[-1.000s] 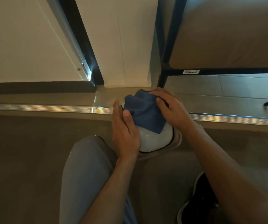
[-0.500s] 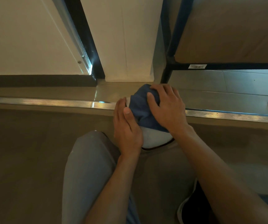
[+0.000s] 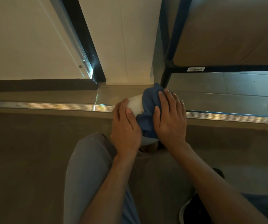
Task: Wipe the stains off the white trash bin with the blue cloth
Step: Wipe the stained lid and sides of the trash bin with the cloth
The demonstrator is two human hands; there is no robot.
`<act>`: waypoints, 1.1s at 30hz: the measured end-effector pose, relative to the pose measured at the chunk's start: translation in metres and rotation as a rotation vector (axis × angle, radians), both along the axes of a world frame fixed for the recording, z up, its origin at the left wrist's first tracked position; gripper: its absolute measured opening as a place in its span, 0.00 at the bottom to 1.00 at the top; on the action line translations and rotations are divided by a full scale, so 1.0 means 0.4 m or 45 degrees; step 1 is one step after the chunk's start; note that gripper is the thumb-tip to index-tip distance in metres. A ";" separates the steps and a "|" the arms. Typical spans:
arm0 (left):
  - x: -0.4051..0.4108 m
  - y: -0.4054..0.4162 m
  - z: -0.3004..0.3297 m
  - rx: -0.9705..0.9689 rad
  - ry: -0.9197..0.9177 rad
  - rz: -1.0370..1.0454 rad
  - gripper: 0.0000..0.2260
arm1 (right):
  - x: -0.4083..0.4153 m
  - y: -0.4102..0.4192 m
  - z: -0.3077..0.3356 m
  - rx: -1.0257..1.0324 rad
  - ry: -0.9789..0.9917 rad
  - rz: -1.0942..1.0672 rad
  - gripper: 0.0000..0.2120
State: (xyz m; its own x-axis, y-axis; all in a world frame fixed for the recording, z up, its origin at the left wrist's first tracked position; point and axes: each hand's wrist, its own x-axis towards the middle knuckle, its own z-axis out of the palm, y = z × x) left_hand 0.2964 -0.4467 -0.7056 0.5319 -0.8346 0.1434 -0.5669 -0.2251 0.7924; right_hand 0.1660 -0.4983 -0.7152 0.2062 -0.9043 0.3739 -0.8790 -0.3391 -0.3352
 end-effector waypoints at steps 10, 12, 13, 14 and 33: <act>0.042 -0.046 0.032 0.197 -0.203 -0.156 0.17 | 0.001 0.049 -0.022 -0.069 0.091 -0.042 0.24; 0.042 -0.053 0.033 0.220 -0.203 -0.147 0.17 | -0.010 0.093 -0.056 -0.096 0.127 0.000 0.24; 0.043 -0.055 0.033 0.215 -0.204 -0.153 0.17 | -0.019 0.112 -0.074 -0.114 0.141 0.010 0.24; 0.044 -0.054 0.032 0.206 -0.207 -0.168 0.17 | -0.029 0.126 -0.086 -0.126 0.147 0.009 0.24; 0.040 -0.048 0.018 0.144 -0.227 -0.223 0.19 | 0.012 -0.129 0.097 0.365 -0.077 0.040 0.18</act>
